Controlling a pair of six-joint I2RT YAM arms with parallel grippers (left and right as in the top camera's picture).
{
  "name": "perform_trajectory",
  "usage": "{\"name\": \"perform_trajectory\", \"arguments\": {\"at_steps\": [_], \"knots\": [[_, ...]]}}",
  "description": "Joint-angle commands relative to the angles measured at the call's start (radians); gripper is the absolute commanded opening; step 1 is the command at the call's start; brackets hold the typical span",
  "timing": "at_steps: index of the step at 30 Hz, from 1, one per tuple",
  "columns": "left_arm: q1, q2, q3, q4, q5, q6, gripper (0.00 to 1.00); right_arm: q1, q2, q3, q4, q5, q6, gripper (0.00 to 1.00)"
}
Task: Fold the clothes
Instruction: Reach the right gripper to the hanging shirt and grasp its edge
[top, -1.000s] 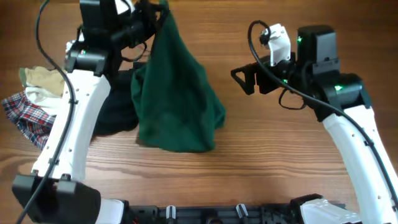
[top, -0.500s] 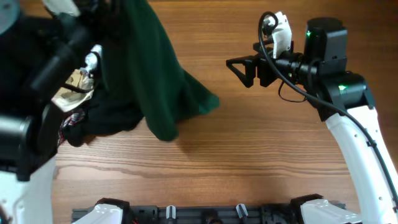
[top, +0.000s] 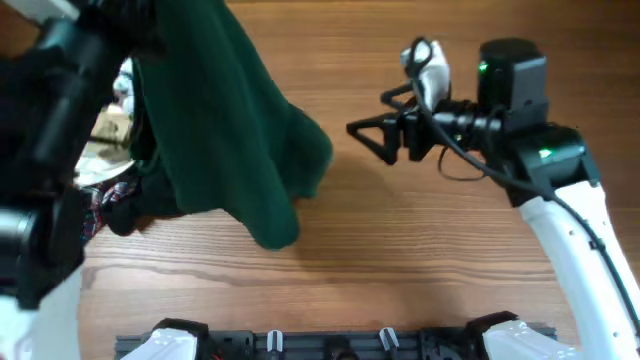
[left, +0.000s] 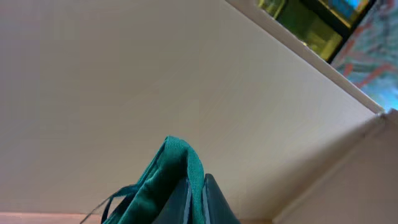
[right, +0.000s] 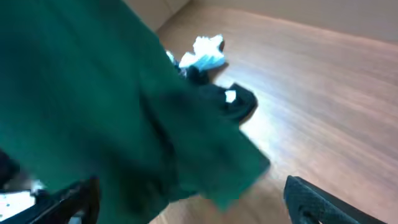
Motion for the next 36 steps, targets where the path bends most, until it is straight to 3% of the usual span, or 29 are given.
{"name": "perform_trajectory", "arguments": {"at_steps": [1, 9, 13, 19, 30, 36], "knots": [[0.003, 0.082, 0.019, 0.028, -0.038, -0.035, 0.04, 0.127, -0.033, 0.018, -0.019, 0.221, 0.050, 0.95], [0.003, 0.181, 0.019, 0.104, -0.114, -0.131, 0.04, 0.522, -0.023, 0.018, 0.023, 0.784, 0.384, 0.95], [0.002, 0.179, 0.019, 0.126, -0.151, -0.195, 0.04, 0.618, 0.051, 0.015, 0.104, 0.845, 0.550, 0.95], [0.002, 0.158, 0.019, 0.166, -0.170, -0.252, 0.04, 0.705, 0.211, 0.015, 0.233, 0.924, 0.628, 0.95], [-0.020, 0.102, 0.019, 0.168, -0.206, -0.252, 0.04, 0.797, 0.312, 0.015, 0.490, 0.911, 0.575, 0.94], [-0.100, 0.093, 0.019, 0.166, -0.206, -0.252, 0.04, 0.806, 0.378, 0.015, 0.635, 0.914, 0.576, 0.93]]}}
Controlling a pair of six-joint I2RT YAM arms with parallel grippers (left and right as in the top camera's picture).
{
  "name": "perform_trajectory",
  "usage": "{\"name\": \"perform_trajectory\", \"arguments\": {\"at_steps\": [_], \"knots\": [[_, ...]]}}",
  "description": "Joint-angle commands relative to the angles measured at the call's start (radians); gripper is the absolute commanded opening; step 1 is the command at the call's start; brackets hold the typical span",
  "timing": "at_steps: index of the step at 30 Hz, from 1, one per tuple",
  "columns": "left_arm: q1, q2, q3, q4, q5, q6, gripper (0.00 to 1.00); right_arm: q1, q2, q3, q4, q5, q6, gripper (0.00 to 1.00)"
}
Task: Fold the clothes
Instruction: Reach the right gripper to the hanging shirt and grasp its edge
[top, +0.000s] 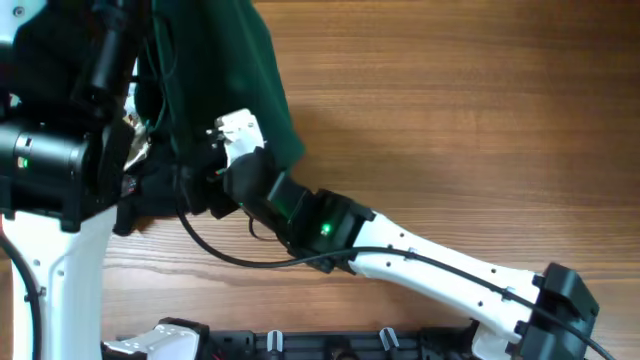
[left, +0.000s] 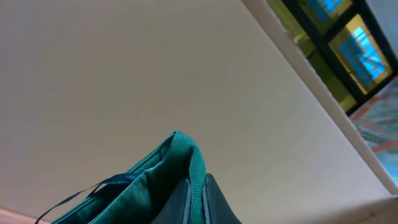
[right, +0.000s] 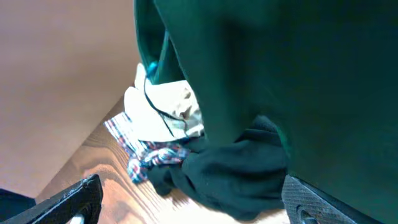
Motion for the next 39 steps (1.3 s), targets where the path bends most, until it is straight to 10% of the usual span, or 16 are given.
{"name": "perform_trajectory", "arguments": {"at_steps": [1, 12, 25, 35, 39], "knots": [[-0.056, -0.028, 0.019, 0.010, -0.010, -0.013, 0.04, 0.004, 0.045, 0.015, 0.043, 0.007, -0.010, 0.93], [-0.172, -0.118, 0.019, -0.074, -0.020, -0.013, 0.04, -0.018, 0.056, 0.015, 0.059, 0.146, -0.017, 0.85], [-0.169, -0.134, 0.019, -0.263, -0.250, 0.096, 0.04, -0.021, -0.178, 0.016, -0.280, 0.238, -0.128, 0.07], [-0.169, -0.058, 0.019, -0.419, -0.297, 0.097, 0.04, -0.239, -0.563, 0.016, -0.433, 0.286, -0.455, 0.04], [-0.169, -0.024, 0.019, -0.375, -0.297, 0.127, 0.04, -0.264, -0.503, 0.015, -0.460, -0.019, -0.388, 0.05]]}}
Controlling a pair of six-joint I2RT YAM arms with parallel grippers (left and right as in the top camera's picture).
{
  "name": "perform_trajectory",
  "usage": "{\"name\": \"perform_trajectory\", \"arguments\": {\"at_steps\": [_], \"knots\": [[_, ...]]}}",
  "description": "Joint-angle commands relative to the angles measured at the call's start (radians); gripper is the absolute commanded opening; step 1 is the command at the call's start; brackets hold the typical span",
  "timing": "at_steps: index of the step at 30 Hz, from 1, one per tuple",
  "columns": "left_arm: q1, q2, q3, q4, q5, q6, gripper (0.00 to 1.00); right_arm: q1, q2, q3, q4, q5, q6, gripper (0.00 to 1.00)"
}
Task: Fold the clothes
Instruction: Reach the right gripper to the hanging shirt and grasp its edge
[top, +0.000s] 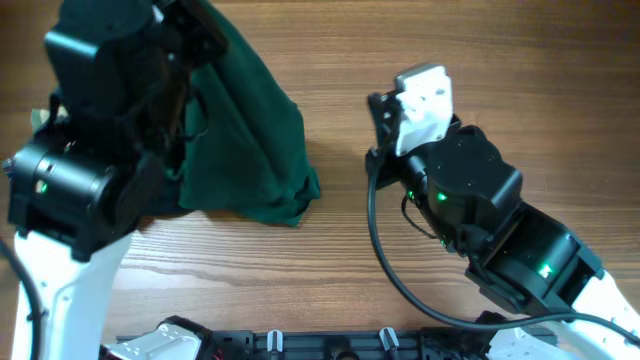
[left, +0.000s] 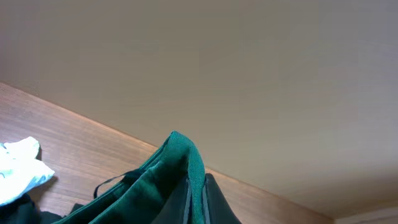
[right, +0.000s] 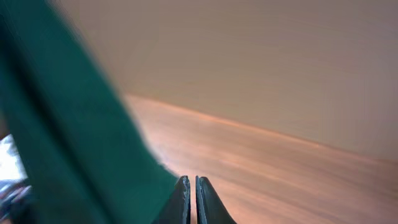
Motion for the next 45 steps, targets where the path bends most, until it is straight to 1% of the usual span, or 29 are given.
{"name": "perform_trajectory", "arguments": {"at_steps": [1, 2, 4, 5, 7, 8, 9, 10, 15, 19, 25, 30, 36, 38, 40, 41, 42, 44, 45], "knots": [[-0.001, 0.005, 0.018, 0.074, -0.017, 0.028, 0.04, -0.002, 0.080, 0.012, -0.027, -0.244, 0.066, 0.09], [-0.001, 0.004, 0.018, 0.090, -0.017, 0.028, 0.04, -0.002, 0.115, 0.012, -0.038, -0.308, 0.071, 0.13], [-0.001, 0.004, 0.018, 0.108, -0.018, 0.058, 0.04, -0.002, 0.210, 0.012, -0.060, -0.452, 0.074, 0.29], [-0.001, 0.004, 0.018, 0.109, -0.018, 0.071, 0.04, -0.002, 0.248, 0.012, -0.069, -0.485, 0.068, 0.38], [-0.001, 0.004, 0.018, 0.113, -0.025, 0.077, 0.04, -0.002, 0.305, 0.012, -0.079, -0.529, 0.042, 0.45], [-0.001, 0.004, 0.018, 0.114, -0.025, 0.077, 0.04, -0.002, 0.327, 0.012, -0.078, -0.547, 0.013, 0.51], [-0.001, 0.004, 0.018, 0.115, -0.024, 0.077, 0.04, -0.002, 0.353, 0.012, -0.073, -0.571, -0.035, 0.61], [-0.001, 0.004, 0.018, 0.115, -0.024, 0.077, 0.04, -0.002, 0.380, 0.012, -0.072, -0.578, -0.066, 0.64], [-0.001, -0.001, 0.018, 0.108, -0.024, 0.077, 0.04, -0.002, 0.443, 0.012, -0.046, -0.613, -0.168, 0.69], [-0.001, -0.008, 0.018, 0.106, -0.024, 0.077, 0.04, -0.002, 0.476, 0.012, -0.028, -0.641, -0.220, 0.69], [-0.001, -0.025, 0.018, 0.106, -0.024, 0.077, 0.04, -0.002, 0.549, 0.010, 0.037, -0.642, -0.236, 0.68], [-0.001, -0.041, 0.018, 0.080, -0.024, 0.077, 0.04, -0.019, 0.574, 0.010, 0.100, -0.576, -0.272, 0.68], [-0.001, -0.041, 0.018, 0.068, -0.024, 0.077, 0.04, -0.060, 0.578, 0.010, 0.149, -0.576, -0.279, 0.70], [-0.001, -0.041, 0.018, 0.068, -0.020, 0.077, 0.04, -0.060, 0.590, 0.010, 0.164, -0.581, -0.278, 0.72], [-0.001, -0.041, 0.018, 0.068, -0.020, 0.077, 0.04, -0.060, 0.619, 0.010, 0.169, -0.621, -0.277, 0.72], [-0.001, -0.041, 0.018, 0.068, -0.021, 0.077, 0.04, -0.060, 0.627, 0.010, 0.168, -0.647, -0.275, 0.69], [-0.001, -0.041, 0.018, 0.069, -0.021, 0.077, 0.04, -0.060, 0.629, 0.010, 0.165, -0.668, -0.275, 0.57], [-0.001, -0.041, 0.018, 0.069, -0.021, 0.077, 0.04, -0.060, 0.626, 0.010, 0.151, -0.689, -0.251, 0.20], [-0.001, -0.041, 0.018, 0.069, -0.021, 0.077, 0.04, -0.060, 0.625, 0.010, 0.143, -0.694, -0.244, 0.12]]}}
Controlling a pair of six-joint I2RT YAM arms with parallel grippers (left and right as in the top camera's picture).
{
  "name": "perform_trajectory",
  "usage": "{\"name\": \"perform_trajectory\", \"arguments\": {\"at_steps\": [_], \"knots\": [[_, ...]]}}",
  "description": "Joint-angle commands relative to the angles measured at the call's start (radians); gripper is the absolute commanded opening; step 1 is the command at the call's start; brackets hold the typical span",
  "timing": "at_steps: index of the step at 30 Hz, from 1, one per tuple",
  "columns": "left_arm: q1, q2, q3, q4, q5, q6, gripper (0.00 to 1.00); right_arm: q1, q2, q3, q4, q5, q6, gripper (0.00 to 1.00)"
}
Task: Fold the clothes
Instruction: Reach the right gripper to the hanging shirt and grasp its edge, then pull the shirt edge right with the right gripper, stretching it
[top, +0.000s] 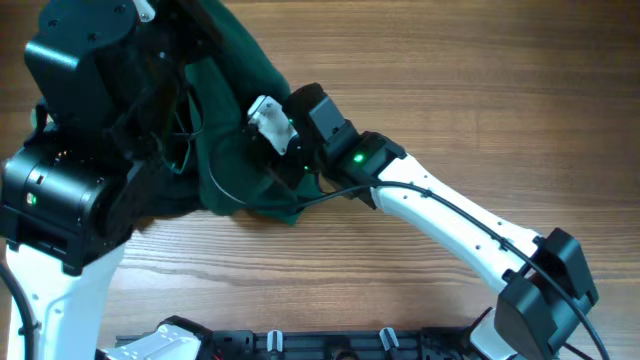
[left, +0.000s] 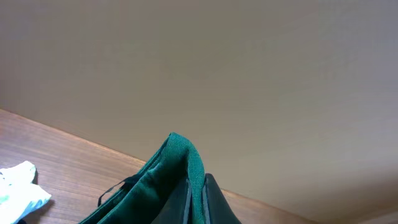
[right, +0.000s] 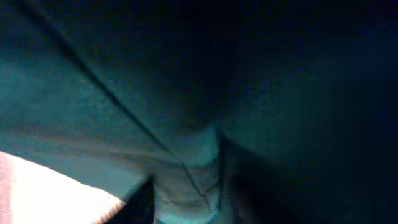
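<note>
A dark green garment (top: 235, 90) hangs from my left gripper (left: 196, 177), which is shut on its top edge high above the table. The cloth's lower part rests bunched on the wood. My right arm reaches in from the lower right, and its gripper (top: 258, 145) is pushed into the hanging cloth's lower middle. In the right wrist view green fabric (right: 124, 93) fills the frame. The right gripper (right: 186, 193) stands open, its fingers (right: 144, 198) apart with a fold of cloth between them.
The wooden table (top: 460, 80) stretches to the right of the garment. A white cloth (left: 22, 186) from a heap of other clothes lies at the far left, mostly hidden under my left arm (top: 70, 170). A black rail (top: 330, 345) runs along the front edge.
My right gripper was shut and empty, raised to the right of the garment. It is now open and pressed into the garment's lower part. The left gripper still holds the top edge.
My left gripper held the green garment up throughout. The right gripper first stood open to the garment's right, then open low by its bottom near the clothes heap, then shut and empty away from it. Now it is open in the cloth.
</note>
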Motion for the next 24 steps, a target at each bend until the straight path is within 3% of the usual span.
{"name": "perform_trajectory", "arguments": {"at_steps": [1, 3, 4, 5, 6, 7, 8, 14, 18, 19, 20, 22, 24], "knots": [[-0.001, -0.018, 0.019, 0.008, -0.014, 0.017, 0.04, -0.005, 0.007, 0.006, -0.021, -0.073, 0.024, 0.04], [-0.001, -0.018, 0.019, 0.008, -0.018, 0.017, 0.04, -0.005, 0.001, 0.006, -0.033, -0.150, 0.027, 0.04], [-0.001, -0.018, 0.019, 0.008, -0.017, 0.017, 0.04, -0.005, 0.001, 0.006, -0.031, -0.149, 0.042, 0.10], [-0.001, -0.018, 0.019, 0.008, -0.017, 0.017, 0.04, -0.005, 0.002, 0.006, -0.029, -0.149, 0.042, 0.22], [-0.001, -0.019, 0.019, 0.008, -0.017, 0.016, 0.04, -0.005, 0.002, 0.006, -0.016, -0.149, 0.037, 0.49], [-0.001, -0.019, 0.019, 0.007, -0.017, 0.016, 0.04, -0.005, 0.002, 0.006, -0.002, -0.148, 0.031, 0.64], [-0.001, -0.019, 0.019, 0.007, -0.016, 0.016, 0.04, -0.005, 0.002, 0.006, 0.022, -0.149, 0.017, 0.71], [-0.001, -0.019, 0.019, 0.006, -0.016, 0.016, 0.04, -0.005, 0.018, 0.006, 0.144, -0.176, 0.016, 0.74], [-0.001, -0.019, 0.019, 0.000, -0.016, 0.016, 0.04, -0.005, 0.057, 0.006, 0.170, -0.257, 0.016, 0.60], [-0.001, -0.019, 0.019, -0.004, -0.017, 0.017, 0.04, -0.005, 0.066, 0.006, 0.169, -0.280, 0.019, 0.45], [-0.001, -0.019, 0.019, -0.004, -0.017, 0.017, 0.04, -0.005, 0.068, 0.006, 0.151, -0.296, 0.020, 0.21], [-0.001, -0.018, 0.019, -0.004, -0.026, 0.018, 0.04, -0.005, 0.068, 0.006, 0.124, -0.296, 0.024, 0.05], [-0.001, -0.014, 0.019, -0.003, -0.040, 0.040, 0.04, -0.005, 0.066, 0.006, 0.079, -0.296, 0.048, 0.04]]}}
